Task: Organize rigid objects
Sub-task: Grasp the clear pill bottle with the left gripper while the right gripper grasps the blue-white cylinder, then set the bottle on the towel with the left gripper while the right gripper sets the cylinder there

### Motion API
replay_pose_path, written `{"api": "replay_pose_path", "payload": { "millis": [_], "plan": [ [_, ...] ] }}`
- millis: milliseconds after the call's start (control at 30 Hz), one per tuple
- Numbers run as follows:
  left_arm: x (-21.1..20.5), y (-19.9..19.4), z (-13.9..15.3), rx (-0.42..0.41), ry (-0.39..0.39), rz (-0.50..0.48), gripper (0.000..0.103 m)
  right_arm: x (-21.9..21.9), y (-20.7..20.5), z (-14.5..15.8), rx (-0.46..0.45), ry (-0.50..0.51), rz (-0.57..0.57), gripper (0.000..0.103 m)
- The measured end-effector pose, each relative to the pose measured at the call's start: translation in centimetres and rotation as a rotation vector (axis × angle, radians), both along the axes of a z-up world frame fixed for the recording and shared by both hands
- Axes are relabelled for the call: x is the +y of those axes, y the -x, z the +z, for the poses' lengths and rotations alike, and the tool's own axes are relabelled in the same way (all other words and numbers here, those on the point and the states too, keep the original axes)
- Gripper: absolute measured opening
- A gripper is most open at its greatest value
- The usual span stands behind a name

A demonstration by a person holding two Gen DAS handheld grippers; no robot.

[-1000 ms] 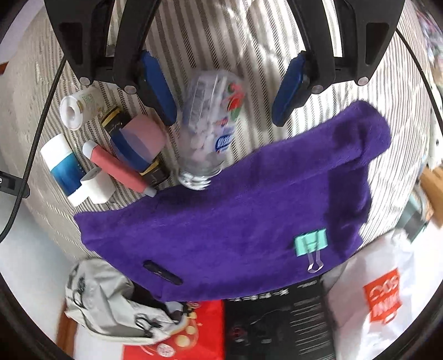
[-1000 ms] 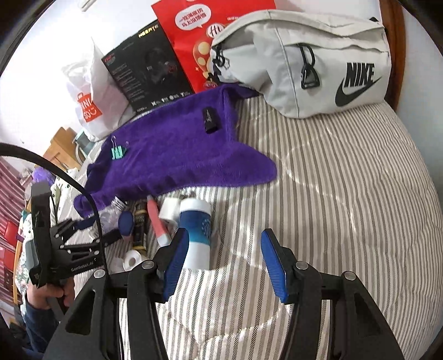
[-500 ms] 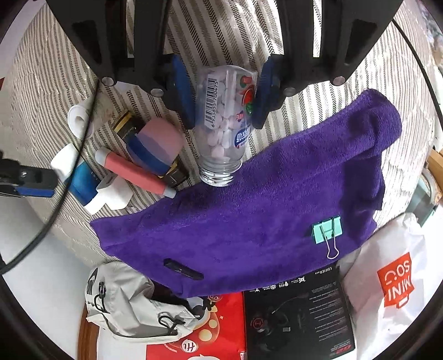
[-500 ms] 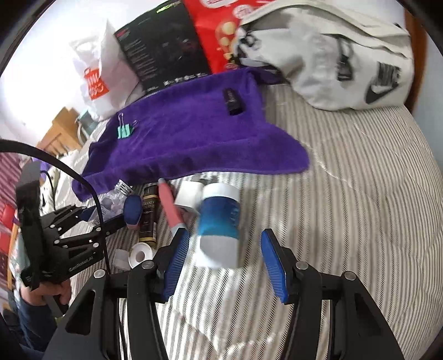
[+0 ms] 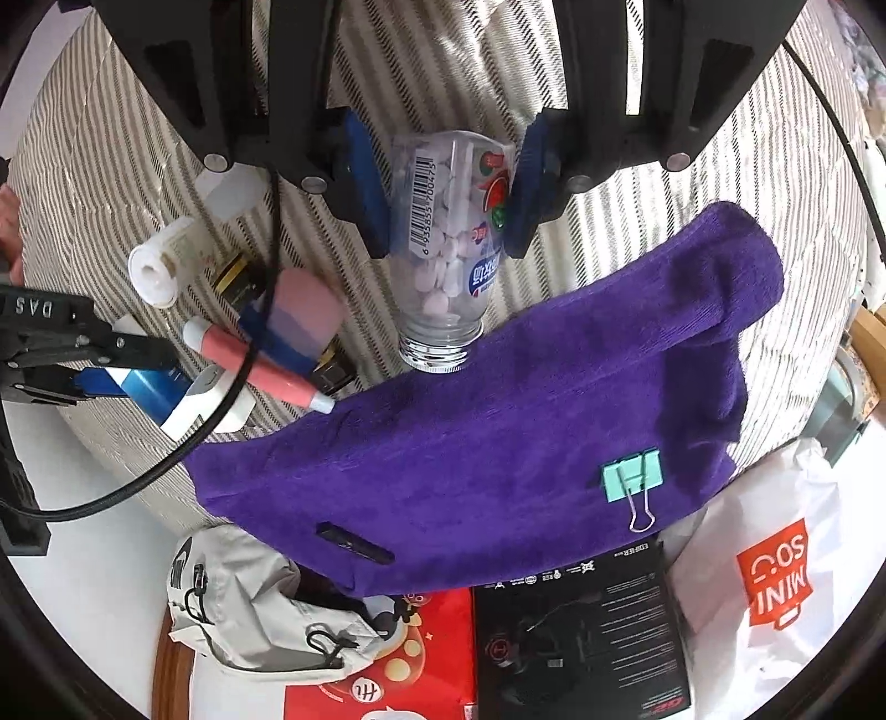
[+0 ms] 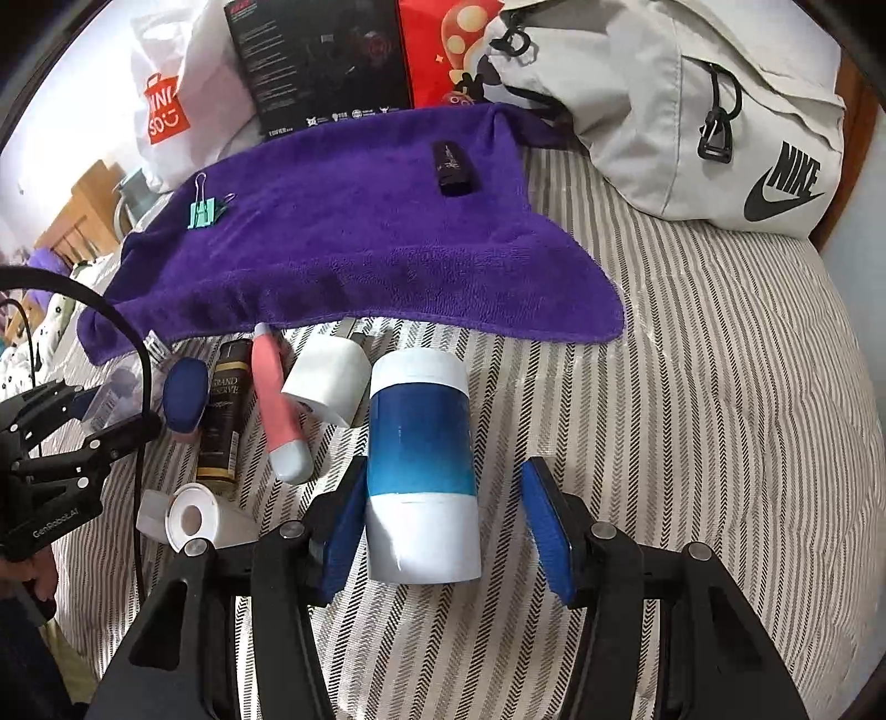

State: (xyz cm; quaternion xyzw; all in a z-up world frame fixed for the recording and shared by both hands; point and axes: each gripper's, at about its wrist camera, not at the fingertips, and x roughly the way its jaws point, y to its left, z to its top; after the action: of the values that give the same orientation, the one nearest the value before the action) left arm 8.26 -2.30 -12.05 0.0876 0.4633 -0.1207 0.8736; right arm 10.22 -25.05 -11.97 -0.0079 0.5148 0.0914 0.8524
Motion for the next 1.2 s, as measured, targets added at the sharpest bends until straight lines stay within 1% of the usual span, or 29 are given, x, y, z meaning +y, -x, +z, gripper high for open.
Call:
{"api": "replay_pose_path", "payload": {
  "millis": [133,200,233,267,300,333,500,567,633,700,933,1067,1200],
  "plan": [
    [-0.3,-0.1,-0.1,-0.013,-0.006,0.011,0.042,1.2,-0.1,-0.2,-0.039,0.076,0.014,0.054],
    [-0.4,-0.2,-0.1,-0.023,0.000,0.010,0.042,1.4,-0.2,-0.2,-0.047,0.078,0.015,0.054],
    [-0.3,-0.1,-0.1,-0.023,0.002,0.008,0.041,1.4,-0.1,-0.2,-0.049,0.080,0.024,0.051],
    [-0.3,-0.2,-0.1,-0.021,0.007,0.005,0.041,1.4,0.0,-0.1,-0.050,0.073,0.036,0.045],
    [-0.2,-0.2,-0.1,-0.020,0.007,0.006,0.041,1.2,0.1,-0.1,-0.047,0.071,0.046,0.042],
    [-0.2,-0.2,-0.1,-0.018,0.005,0.003,0.040,1.2,0.2,0.0,-0.042,0.071,0.059,0.036],
    [-0.3,-0.2,0.0,-0.013,-0.005,-0.001,0.040,0.7,0.2,0.1,-0.018,0.053,0.087,0.036],
    [-0.2,-0.1,0.0,-0.009,0.001,-0.002,0.040,0.3,0.2,0.2,-0.004,0.029,0.084,0.036],
    [0.3,0.1,0.2,-0.014,0.013,0.002,0.040,-0.3,0.4,0.5,0.002,-0.005,0.073,0.036],
    [1.1,0.4,0.5,-0.014,0.048,0.005,0.040,-0.7,0.8,0.9,-0.011,-0.032,0.067,0.036],
    [3.8,1.0,1.7,-0.024,0.132,0.040,0.039,-1.3,1.5,2.5,-0.035,-0.075,0.053,0.036],
    [4.8,0.8,2.1,-0.020,0.156,0.059,0.038,-1.1,1.4,2.9,-0.036,-0.103,0.063,0.036],
    [5.2,0.4,2.1,-0.006,0.156,0.060,0.038,-0.9,1.3,3.1,-0.033,-0.110,0.078,0.036]
  ]
}}
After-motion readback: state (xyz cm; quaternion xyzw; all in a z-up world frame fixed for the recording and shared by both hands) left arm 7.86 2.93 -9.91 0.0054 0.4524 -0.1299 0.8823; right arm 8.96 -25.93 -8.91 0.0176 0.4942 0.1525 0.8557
